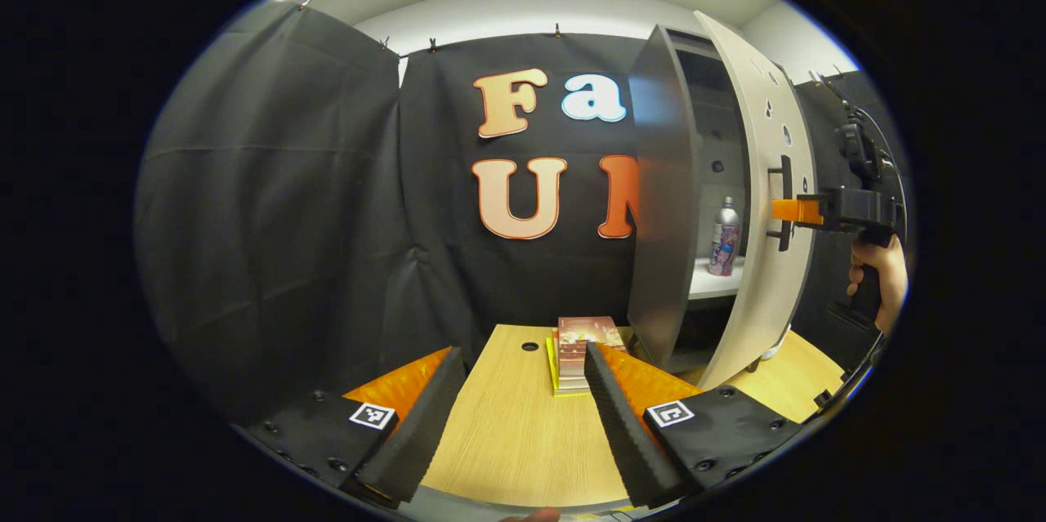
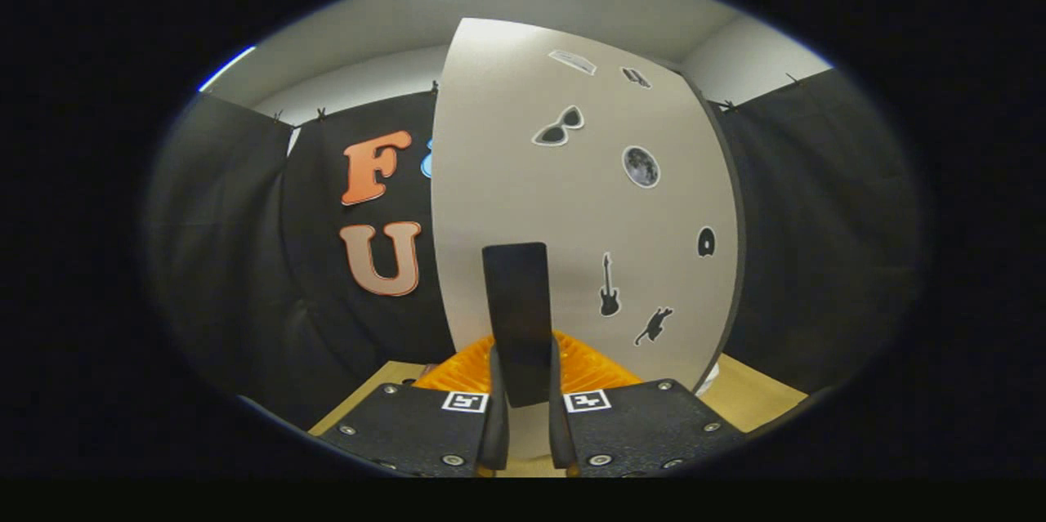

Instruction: Open the cabinet door with the right hand, grasp the bottle in the cabinet with the left hand and place it on the coaster, then close the cabinet door with the right hand.

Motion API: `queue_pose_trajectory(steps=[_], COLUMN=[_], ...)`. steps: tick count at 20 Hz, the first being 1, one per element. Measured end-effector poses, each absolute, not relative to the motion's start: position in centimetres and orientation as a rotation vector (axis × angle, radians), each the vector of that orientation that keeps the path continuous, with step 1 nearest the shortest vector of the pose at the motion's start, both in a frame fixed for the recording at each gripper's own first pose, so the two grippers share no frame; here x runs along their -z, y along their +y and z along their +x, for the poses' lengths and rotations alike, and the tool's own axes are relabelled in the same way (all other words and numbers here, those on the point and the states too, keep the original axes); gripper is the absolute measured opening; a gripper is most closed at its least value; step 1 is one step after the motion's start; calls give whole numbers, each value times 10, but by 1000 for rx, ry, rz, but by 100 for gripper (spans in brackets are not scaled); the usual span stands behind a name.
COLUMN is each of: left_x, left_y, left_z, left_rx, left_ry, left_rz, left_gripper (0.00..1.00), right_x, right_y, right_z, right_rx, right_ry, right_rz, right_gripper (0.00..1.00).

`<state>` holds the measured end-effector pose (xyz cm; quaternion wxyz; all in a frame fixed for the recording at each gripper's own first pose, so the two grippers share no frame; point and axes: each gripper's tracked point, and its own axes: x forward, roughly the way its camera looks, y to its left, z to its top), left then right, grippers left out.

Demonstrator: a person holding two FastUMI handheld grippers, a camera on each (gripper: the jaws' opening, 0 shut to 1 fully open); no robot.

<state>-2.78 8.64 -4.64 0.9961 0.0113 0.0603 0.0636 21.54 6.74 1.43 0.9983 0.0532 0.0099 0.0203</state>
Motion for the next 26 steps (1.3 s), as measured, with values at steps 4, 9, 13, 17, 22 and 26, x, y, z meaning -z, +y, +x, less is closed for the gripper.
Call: queue_pose_trajectory(steps=[4, 9, 13, 17, 22, 26], left_x=[43, 40, 43, 43, 48, 49], left_y=[54, 9, -24, -51, -89, -115], left_z=[-45, -58, -64, -66, -63, -58], left_rx=[-99, -55, -14, 9, 44, 57], left_ry=[122, 113, 120, 118, 130, 135], left_rz=[28, 53, 56, 55, 44, 35], left_gripper=[96, 96, 96, 94, 96, 94], right_x=[-15, -14, -13, -14, -12, -13], right_y=[49, 26, 4, -15, -42, -62], right_z=[193, 174, 163, 153, 151, 148], right_rx=[-39, -37, -11, -3, 17, 16], right_ry=[18, 10, 10, -8, -13, -22], right_rz=[118, 121, 116, 131, 142, 173], right_gripper=[19, 17, 19, 17, 12, 11])
